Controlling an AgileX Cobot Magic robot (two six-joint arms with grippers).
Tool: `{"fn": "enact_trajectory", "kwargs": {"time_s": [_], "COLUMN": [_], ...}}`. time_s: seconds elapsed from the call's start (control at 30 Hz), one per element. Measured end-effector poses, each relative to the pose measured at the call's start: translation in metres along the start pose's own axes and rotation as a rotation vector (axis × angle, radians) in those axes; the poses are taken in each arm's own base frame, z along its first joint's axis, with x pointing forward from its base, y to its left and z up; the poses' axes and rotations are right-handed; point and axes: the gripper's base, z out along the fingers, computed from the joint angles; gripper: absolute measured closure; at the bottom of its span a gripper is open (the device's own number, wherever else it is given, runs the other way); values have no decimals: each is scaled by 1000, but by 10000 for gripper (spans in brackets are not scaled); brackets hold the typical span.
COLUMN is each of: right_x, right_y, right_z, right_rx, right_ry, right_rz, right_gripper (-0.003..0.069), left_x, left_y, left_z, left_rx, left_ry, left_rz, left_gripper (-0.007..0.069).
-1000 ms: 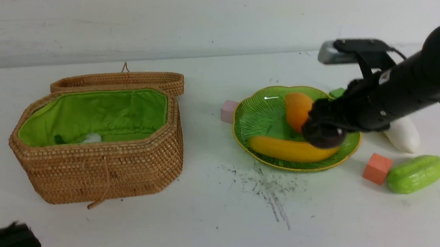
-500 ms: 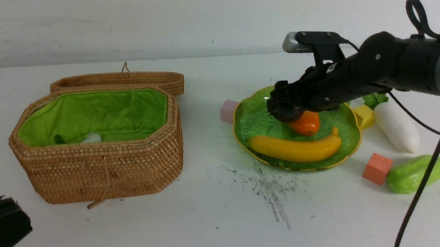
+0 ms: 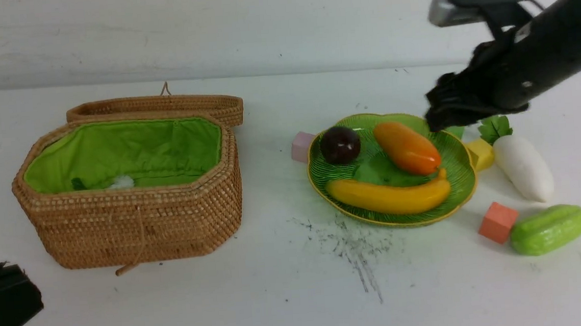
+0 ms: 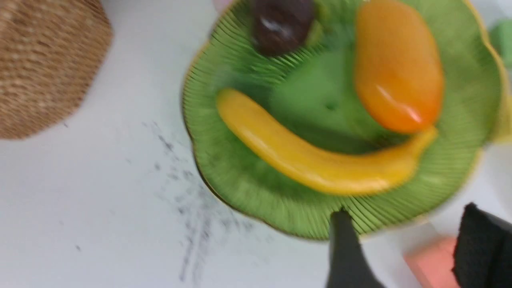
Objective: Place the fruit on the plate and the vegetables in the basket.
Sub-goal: Take a chayote with your right arm and place it on the basket on the left.
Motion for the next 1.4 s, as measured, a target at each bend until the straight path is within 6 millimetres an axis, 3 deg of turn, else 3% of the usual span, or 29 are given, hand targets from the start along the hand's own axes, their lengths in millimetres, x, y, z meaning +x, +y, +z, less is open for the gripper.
{"fn": "enact_trajectory", "kwargs": {"time_s": [0.03,0.07,0.17,0.3,0.4,0.47,0.5,0.53,0.6,0.67,0.77,0.9,1.07,1.23,1.4], "right_x": [0,9,27,66,87,104,108,108,108,104,102,99,98,104,105], "right_y": [-2,-14,-37,-68,-81,-93,-100,-101,-107,-115,-124,-134,-142,-145,-145], "right_z": [0,-18,-36,-38,-27,-8,4,5,20,43,63,84,106,116,117], "right_rx": [8,54,127,200,222,229,226,225,215,198,199,207,200,205,210], "right_ry": [0,67,140,192,211,221,215,215,198,167,154,147,170,215,251], "right_rz": [5,54,177,441,572,699,745,751,791,835,858,867,893,893,878], "right_gripper": [335,427,558,616,588,510,435,423,305,115,3,-10,72,178,191], "left_x": [0,1,4,7,8,9,10,10,10,11,11,11,13,15,16], "left_y": [0,0,0,0,0,0,0,0,0,0,0,0,-1,-1,-2], "left_z": [0,0,0,0,0,0,-1,-1,-1,-1,-1,-1,-1,-1,-2], "left_rx": [0,0,0,0,0,0,0,0,0,0,0,2,9,14,16], "left_ry": [1,14,39,79,90,103,107,108,114,118,120,124,144,171,180], "left_rz": [0,0,0,0,0,0,0,0,0,0,0,-3,-16,-23,-26], "left_gripper": [638,638,638,638,638,638,638,638,638,638,638,638,638,638,637]}}
